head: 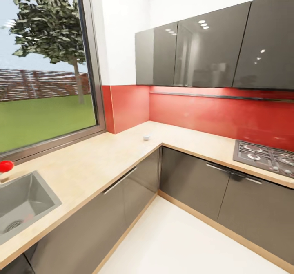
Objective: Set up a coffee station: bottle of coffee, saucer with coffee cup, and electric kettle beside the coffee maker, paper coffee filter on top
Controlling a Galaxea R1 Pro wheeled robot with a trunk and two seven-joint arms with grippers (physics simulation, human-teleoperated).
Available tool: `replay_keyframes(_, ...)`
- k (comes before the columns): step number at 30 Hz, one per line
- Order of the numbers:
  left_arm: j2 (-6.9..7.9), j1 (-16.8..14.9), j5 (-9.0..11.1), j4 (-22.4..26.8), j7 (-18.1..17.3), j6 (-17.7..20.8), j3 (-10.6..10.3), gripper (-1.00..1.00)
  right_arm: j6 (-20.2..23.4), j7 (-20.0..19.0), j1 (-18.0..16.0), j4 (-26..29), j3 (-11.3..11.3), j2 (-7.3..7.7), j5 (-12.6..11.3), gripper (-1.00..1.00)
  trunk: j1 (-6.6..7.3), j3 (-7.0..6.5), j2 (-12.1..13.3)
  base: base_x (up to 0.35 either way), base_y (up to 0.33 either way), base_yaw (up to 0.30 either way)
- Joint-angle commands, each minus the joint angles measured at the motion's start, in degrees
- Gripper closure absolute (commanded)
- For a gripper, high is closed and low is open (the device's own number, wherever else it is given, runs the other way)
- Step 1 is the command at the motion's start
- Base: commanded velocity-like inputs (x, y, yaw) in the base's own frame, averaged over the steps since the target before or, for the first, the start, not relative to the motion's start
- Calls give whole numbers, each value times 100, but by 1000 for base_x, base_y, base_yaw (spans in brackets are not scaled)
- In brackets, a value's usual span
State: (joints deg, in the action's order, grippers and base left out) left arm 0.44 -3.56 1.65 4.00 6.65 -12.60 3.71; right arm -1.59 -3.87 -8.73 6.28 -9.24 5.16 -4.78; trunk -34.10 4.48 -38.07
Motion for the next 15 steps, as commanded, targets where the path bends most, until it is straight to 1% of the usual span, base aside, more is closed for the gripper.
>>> replay_keyframes(1, -1, -4, 17, -4, -6, -23, 33, -100, -17, -17, -6, -5, -43, 3, -50, -100, -2, 17, -6, 99, -307, -221)
replay_keyframes(5, 0, -4, 19, -4, -6, -23, 33, -100, -22, 0, -6, -4, -56, 3, -36, -100, -2, 33, -6, 103, -307, -124)
replay_keyframes(15, 0, -4, 16, -4, -6, -23, 33, -100, -27, 39, -6, 5, -79, 11, -23, -100, -2, 35, -6, 179, -288, -8)
